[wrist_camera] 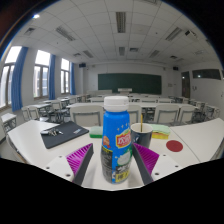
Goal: Pour water
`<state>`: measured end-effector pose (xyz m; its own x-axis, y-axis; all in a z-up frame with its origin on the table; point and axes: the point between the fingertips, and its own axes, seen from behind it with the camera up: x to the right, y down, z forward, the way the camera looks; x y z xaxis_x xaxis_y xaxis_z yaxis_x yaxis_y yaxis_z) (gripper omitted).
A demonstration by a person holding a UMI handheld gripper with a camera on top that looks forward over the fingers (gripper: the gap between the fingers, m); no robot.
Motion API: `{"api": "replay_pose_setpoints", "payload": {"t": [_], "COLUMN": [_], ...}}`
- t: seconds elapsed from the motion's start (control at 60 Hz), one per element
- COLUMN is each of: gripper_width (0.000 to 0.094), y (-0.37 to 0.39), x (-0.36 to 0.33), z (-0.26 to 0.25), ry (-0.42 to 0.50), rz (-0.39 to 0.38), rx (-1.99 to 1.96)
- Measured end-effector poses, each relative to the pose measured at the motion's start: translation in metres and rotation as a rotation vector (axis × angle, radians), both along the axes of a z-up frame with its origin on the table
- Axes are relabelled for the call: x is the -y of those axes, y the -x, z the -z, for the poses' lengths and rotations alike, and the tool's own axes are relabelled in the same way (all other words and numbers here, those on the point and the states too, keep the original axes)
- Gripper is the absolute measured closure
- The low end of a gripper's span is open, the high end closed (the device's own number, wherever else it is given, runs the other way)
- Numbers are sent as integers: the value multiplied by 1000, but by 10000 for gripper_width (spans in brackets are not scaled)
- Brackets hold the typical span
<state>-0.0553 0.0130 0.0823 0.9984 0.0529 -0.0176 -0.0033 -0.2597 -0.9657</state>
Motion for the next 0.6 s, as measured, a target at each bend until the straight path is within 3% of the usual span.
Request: {"api": "replay_pose_setpoints", "payload": {"t": [0.083,0.133,0.25,0.333,0.483,0.6], "gripper_width": [125,375,507,556,561,562], "y": [1,-7,-4,-4,-9,12], "x": [-18,-25,-30,-28,-28,-44], "z": [1,0,-1,-4,-2,-17], "ry": [-16,-39,-85,-98,-95,-98], "rz": [29,66,77,78,111,59], "rx": [29,76,92,96,19,-232]}}
